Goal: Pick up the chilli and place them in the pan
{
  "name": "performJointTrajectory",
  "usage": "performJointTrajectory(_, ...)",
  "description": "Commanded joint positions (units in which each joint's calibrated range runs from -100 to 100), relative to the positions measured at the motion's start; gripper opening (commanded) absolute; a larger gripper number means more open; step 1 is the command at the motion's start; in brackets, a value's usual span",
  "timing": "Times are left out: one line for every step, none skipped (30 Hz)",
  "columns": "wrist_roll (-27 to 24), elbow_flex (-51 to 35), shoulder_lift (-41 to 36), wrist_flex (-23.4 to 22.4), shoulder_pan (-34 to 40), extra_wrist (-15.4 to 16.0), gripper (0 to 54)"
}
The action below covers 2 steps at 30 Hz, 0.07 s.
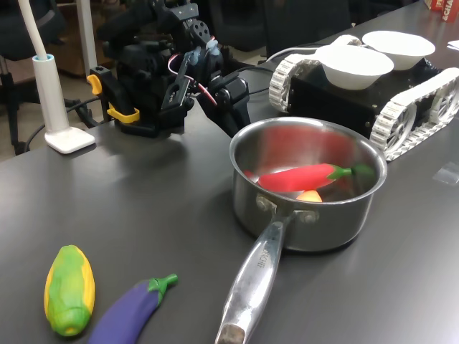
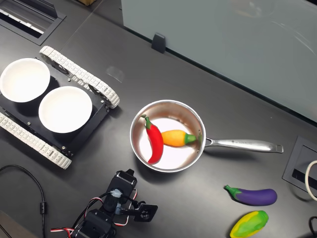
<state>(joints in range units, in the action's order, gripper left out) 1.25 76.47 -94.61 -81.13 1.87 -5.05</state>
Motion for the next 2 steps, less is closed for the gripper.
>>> performJointTrajectory(0.05, -0.82, -0.83, 3.05, -0.61, -0.50, 0.0)
performJointTrajectory(0.05, -0.82, -0.83, 3.05, -0.61, -0.50, 0.0)
